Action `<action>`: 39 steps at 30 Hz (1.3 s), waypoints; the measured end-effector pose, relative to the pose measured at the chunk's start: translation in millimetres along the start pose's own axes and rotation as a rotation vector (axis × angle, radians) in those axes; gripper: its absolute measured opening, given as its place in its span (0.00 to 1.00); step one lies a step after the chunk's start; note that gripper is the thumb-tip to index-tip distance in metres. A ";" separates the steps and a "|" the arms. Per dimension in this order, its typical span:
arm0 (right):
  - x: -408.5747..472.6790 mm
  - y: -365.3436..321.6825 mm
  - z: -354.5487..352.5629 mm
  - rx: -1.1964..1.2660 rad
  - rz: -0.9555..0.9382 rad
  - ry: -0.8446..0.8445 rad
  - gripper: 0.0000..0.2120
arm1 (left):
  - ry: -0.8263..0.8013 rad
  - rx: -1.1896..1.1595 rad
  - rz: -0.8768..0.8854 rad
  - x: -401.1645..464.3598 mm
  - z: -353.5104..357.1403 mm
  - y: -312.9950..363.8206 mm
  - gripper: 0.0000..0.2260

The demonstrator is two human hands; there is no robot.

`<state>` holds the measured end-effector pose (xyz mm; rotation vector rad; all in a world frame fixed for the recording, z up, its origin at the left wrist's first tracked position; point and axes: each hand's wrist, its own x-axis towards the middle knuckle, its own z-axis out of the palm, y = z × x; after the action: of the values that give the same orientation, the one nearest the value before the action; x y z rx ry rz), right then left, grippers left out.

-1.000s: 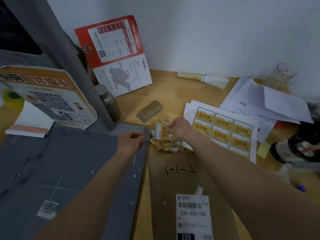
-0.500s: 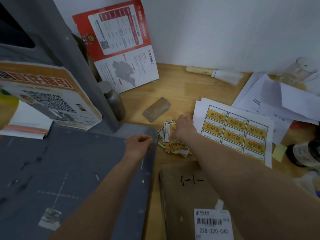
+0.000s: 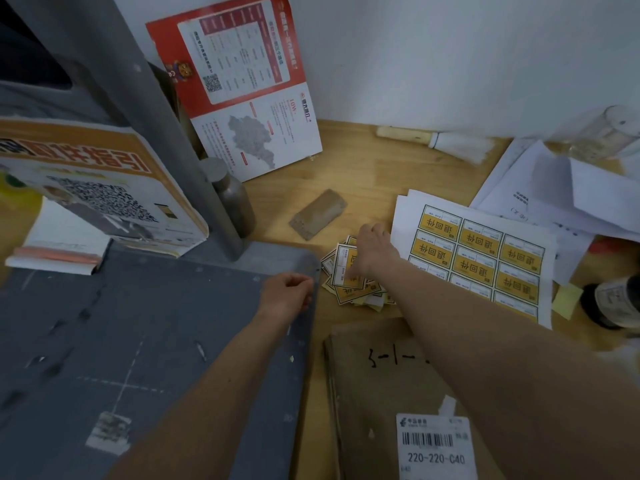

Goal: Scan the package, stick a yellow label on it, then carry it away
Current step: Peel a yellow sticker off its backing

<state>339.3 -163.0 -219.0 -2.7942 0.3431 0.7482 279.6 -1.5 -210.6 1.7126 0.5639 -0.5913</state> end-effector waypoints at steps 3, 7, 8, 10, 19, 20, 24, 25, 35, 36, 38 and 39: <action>-0.8 2.1 -1.9 0.124 0.042 -0.011 0.26 | -0.003 0.008 0.001 -1.2 -1.0 -0.6 0.02; -7.5 7.4 -21.7 0.265 0.034 -0.067 0.15 | -0.009 0.014 0.000 -9.8 -2.1 0.4 0.03; -12.5 9.8 -28.9 0.337 0.023 -0.081 0.12 | -0.011 0.011 0.002 -13.2 -2.0 2.0 0.04; -29.7 15.2 -43.9 0.643 0.052 -0.076 0.07 | 0.009 -0.002 0.017 -22.0 -1.3 8.2 0.05; -145.0 57.8 -89.3 1.358 -0.051 0.104 0.09 | -0.021 -0.237 0.251 -101.2 22.8 63.4 0.14; -158.7 64.5 -90.0 1.388 -0.074 0.112 0.06 | -0.062 -0.242 0.268 -113.0 28.9 65.1 0.14; -202.5 94.5 -88.1 1.473 -0.140 0.106 0.03 | -0.105 -0.296 0.329 -161.4 58.2 61.3 0.09; -211.8 103.1 -87.7 1.487 -0.148 0.104 0.03 | -0.095 -0.318 0.334 -173.1 65.7 59.5 0.08; -276.1 177.2 -77.3 1.517 -0.180 0.011 0.02 | 0.017 -0.389 0.410 -255.1 113.0 30.0 0.07; -281.1 180.8 -75.7 1.520 -0.192 0.009 0.02 | 0.036 -0.393 0.414 -261.0 115.5 27.4 0.07; -291.3 184.8 -73.5 1.526 -0.214 0.015 0.03 | 0.083 -0.383 0.415 -273.8 117.7 24.9 0.07; -296.9 185.4 -72.8 1.529 -0.226 0.028 0.04 | 0.108 -0.390 0.413 -279.7 118.1 24.4 0.07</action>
<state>70.6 -309.7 -34.5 -1.3447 0.3566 0.1696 73.7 -138.5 -32.8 1.4347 0.3552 -0.0841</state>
